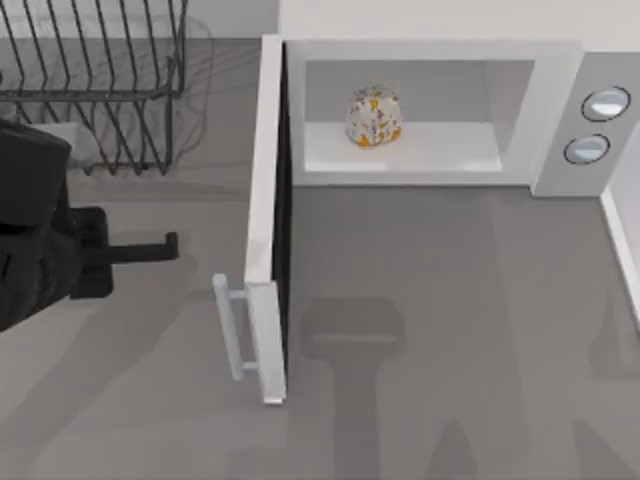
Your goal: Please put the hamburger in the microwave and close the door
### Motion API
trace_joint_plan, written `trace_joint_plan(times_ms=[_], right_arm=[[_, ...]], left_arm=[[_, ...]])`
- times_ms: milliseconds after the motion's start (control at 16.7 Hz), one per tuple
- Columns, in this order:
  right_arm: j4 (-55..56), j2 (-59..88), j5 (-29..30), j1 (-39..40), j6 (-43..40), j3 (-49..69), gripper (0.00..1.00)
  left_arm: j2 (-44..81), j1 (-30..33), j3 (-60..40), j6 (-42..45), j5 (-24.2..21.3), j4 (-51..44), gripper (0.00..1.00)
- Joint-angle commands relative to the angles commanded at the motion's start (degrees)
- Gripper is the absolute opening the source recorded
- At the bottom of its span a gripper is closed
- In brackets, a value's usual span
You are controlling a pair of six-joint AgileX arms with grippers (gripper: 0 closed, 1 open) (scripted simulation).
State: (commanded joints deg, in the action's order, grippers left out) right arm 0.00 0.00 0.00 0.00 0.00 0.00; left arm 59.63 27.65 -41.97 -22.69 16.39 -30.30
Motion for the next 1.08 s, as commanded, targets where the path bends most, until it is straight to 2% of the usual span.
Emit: trace_joint_plan(times_ms=[120, 240, 600, 780, 1080], right_arm=[[0.0, 0.0, 0.0, 0.0, 0.0, 0.0, 1.0], [0.0, 0.0, 0.0, 0.0, 0.0, 0.0, 1.0], [0.0, 0.0, 0.0, 0.0, 0.0, 0.0, 1.0], [0.0, 0.0, 0.0, 0.0, 0.0, 0.0, 1.0], [0.0, 0.0, 0.0, 0.0, 0.0, 0.0, 1.0]], left_arm=[[1.8, 4.2, -1.98, -0.98, 4.14, -1.57, 0.0], [2.5, 6.02, -2.88, -1.38, 5.92, -2.2, 0.0], [2.68, 5.85, -2.01, -1.41, 5.78, -1.21, 0.0], [4.78, 5.95, 2.0, -1.38, 5.79, 4.37, 0.0], [9.3, 5.91, 11.81, -1.19, 5.73, 20.21, 0.0]])
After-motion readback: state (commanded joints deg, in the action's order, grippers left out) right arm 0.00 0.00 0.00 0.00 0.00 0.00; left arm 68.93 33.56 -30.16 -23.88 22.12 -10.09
